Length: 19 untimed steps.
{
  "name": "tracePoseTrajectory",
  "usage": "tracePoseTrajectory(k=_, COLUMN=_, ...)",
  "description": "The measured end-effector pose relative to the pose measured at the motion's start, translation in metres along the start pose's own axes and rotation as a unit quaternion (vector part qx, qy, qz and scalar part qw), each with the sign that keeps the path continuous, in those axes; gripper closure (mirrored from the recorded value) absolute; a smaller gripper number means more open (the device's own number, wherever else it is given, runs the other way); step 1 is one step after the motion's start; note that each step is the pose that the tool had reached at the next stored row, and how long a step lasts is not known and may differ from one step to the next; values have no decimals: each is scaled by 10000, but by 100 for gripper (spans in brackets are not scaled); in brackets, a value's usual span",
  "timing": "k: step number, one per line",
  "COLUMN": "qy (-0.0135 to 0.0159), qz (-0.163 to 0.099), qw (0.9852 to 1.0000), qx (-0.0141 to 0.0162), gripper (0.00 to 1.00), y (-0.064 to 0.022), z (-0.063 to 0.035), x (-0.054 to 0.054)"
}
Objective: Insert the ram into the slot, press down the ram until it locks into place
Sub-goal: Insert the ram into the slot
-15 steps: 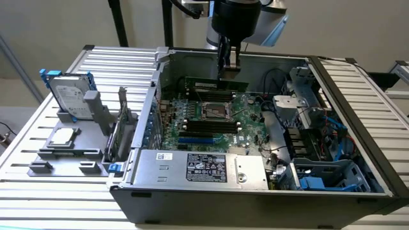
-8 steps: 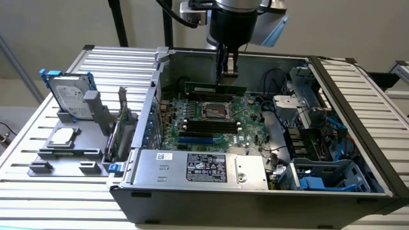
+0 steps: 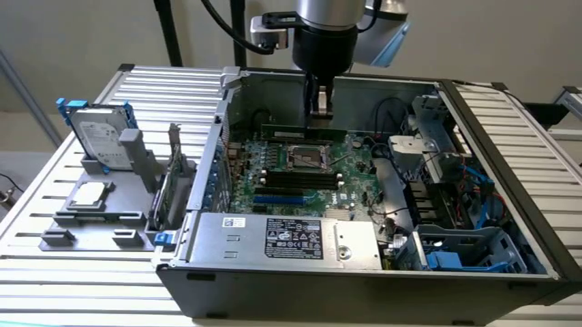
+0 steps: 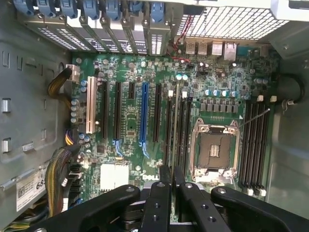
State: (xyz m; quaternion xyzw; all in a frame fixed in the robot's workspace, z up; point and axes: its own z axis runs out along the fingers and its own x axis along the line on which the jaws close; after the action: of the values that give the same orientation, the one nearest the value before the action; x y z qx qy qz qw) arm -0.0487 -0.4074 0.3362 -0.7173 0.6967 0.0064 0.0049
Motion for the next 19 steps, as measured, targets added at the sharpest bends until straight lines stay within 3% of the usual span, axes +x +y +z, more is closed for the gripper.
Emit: tracePoseTrajectory(k=19, qy=0, qz=-34, qw=10000, qx=9, gripper=86, y=-42, z=347, x=-46)
